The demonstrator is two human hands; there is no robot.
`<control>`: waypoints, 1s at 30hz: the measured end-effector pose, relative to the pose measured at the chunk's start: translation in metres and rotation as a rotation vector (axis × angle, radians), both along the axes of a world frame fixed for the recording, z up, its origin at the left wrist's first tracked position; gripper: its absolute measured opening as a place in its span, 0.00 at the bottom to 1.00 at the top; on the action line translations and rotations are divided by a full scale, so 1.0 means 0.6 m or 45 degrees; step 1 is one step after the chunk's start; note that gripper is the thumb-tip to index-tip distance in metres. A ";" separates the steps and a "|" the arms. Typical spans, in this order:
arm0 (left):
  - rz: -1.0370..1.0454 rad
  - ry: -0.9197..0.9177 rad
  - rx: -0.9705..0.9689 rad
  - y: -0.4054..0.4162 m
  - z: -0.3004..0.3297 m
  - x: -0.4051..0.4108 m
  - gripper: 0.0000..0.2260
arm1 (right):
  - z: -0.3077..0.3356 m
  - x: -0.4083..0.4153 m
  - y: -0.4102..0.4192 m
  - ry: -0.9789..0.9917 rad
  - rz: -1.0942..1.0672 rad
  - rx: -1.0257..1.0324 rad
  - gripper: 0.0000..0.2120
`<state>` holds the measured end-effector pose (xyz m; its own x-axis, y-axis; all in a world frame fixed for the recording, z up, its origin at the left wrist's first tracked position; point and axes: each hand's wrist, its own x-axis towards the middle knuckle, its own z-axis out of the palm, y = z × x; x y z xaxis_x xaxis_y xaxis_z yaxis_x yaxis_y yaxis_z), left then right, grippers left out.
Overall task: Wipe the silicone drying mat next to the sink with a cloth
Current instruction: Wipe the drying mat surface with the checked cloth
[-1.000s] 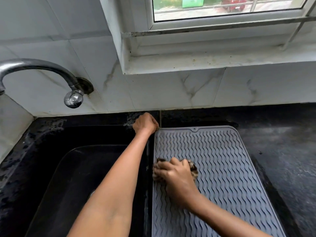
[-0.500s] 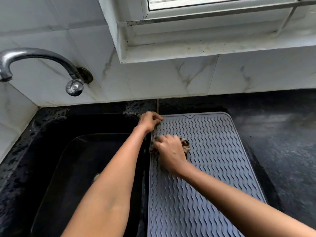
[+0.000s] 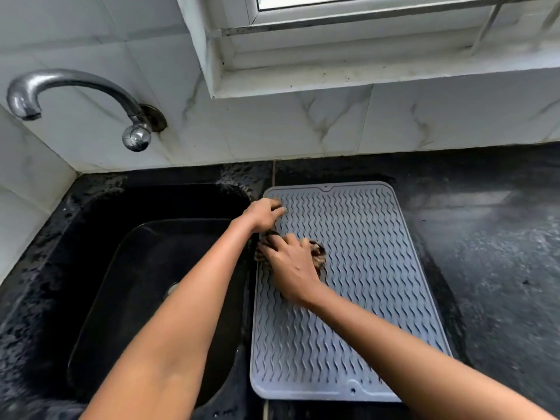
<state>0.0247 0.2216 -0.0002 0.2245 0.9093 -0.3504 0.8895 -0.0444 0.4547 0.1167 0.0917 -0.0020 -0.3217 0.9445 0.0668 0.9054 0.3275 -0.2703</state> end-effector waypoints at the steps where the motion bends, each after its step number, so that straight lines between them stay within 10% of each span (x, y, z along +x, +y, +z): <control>1: -0.045 0.040 -0.059 -0.007 -0.003 0.000 0.23 | -0.003 -0.005 -0.003 -0.029 0.021 -0.008 0.19; 14: -0.207 0.358 -0.045 -0.092 0.000 0.036 0.35 | 0.008 0.016 -0.147 0.342 0.068 0.122 0.13; 30: -0.248 0.427 0.082 -0.160 0.007 0.038 0.30 | 0.025 0.026 -0.239 0.169 0.475 -0.157 0.13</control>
<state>0.0477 0.1255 0.0037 0.2776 0.8834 -0.3774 0.9604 -0.2457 0.1313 0.1326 -0.0516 0.0127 -0.6398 0.7682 0.0241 0.6854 0.5845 -0.4343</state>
